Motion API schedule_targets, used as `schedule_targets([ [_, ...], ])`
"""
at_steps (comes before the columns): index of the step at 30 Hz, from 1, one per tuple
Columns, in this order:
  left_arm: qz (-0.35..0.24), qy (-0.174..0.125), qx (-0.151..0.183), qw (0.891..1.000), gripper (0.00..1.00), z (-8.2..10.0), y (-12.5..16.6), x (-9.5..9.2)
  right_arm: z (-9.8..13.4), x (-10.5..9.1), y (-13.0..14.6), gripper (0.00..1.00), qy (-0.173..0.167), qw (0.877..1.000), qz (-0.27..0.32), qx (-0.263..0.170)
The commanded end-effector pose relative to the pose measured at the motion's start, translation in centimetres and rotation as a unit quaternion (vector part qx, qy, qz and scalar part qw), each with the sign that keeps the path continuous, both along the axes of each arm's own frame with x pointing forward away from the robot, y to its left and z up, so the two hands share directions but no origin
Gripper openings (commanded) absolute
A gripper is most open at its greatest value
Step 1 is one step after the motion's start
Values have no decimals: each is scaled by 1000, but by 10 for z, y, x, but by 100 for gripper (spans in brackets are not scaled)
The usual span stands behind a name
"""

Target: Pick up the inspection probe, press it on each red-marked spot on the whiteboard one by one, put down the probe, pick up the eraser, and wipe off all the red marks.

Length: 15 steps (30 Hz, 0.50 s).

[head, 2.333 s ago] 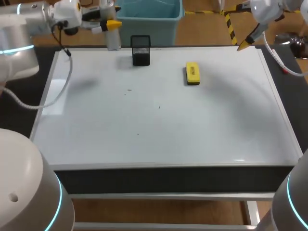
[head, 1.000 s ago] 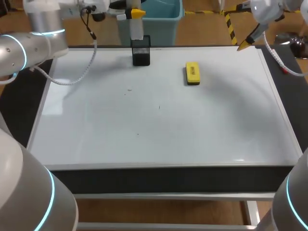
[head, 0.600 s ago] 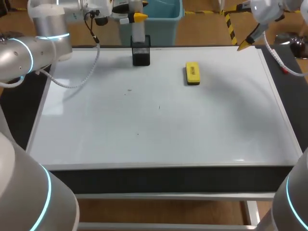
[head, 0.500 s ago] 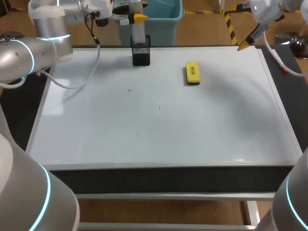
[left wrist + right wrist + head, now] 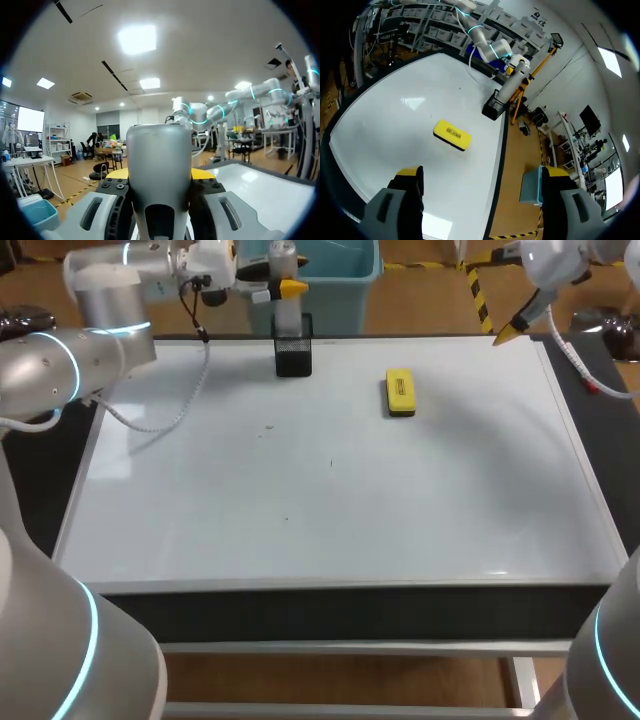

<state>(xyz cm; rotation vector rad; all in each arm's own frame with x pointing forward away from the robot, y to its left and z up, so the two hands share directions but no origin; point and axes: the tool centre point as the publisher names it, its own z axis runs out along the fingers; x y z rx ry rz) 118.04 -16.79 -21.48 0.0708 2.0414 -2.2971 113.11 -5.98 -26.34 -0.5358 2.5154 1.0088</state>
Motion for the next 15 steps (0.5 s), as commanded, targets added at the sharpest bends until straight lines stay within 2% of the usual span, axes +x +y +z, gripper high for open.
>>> schedule_targets([
  [1,-9,5,-3,1000,0,-8,-4,11,0,0,0,100,0,1000,1,-2],
  [15,-12,32,3,999,0,-43,-8,18,0,0,0,100,0,1000,1,-2],
])
